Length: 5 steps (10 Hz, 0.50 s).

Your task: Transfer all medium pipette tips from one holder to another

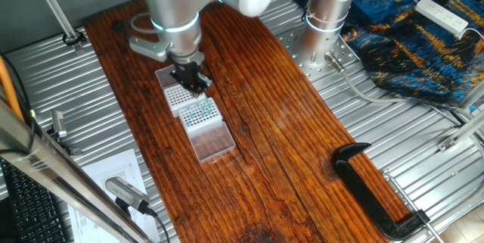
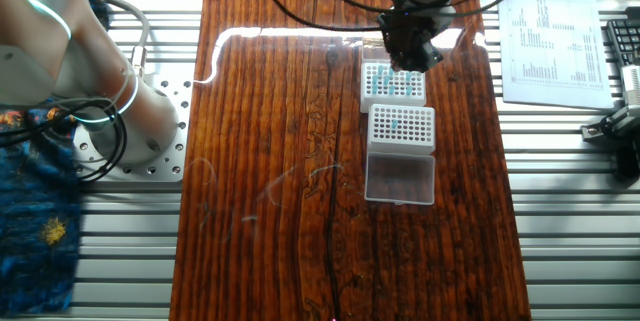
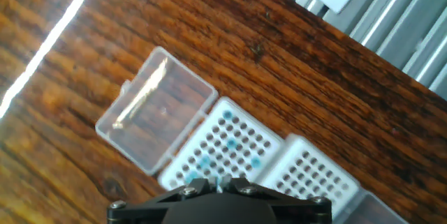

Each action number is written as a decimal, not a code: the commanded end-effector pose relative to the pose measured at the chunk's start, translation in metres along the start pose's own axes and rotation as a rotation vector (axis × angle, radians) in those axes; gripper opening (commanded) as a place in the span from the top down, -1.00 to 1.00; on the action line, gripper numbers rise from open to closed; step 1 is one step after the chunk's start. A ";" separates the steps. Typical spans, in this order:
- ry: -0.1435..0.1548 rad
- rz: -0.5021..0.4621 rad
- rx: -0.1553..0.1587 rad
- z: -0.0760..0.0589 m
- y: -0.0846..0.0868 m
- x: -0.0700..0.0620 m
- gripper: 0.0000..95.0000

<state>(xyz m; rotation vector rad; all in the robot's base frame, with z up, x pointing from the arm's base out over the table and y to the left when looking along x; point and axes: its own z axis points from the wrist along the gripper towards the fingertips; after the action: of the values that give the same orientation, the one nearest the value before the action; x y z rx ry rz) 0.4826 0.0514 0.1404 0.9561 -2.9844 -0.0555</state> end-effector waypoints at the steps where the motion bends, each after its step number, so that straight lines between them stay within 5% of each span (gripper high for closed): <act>1: -0.010 0.021 0.005 0.000 0.006 0.017 1.00; 4: -0.015 0.031 0.008 0.006 0.015 0.038 1.00; 5: -0.022 0.039 0.012 0.010 0.016 0.041 0.60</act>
<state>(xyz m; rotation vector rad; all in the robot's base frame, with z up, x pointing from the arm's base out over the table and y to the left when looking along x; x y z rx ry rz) 0.4389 0.0395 0.1304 0.8998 -3.0260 -0.0492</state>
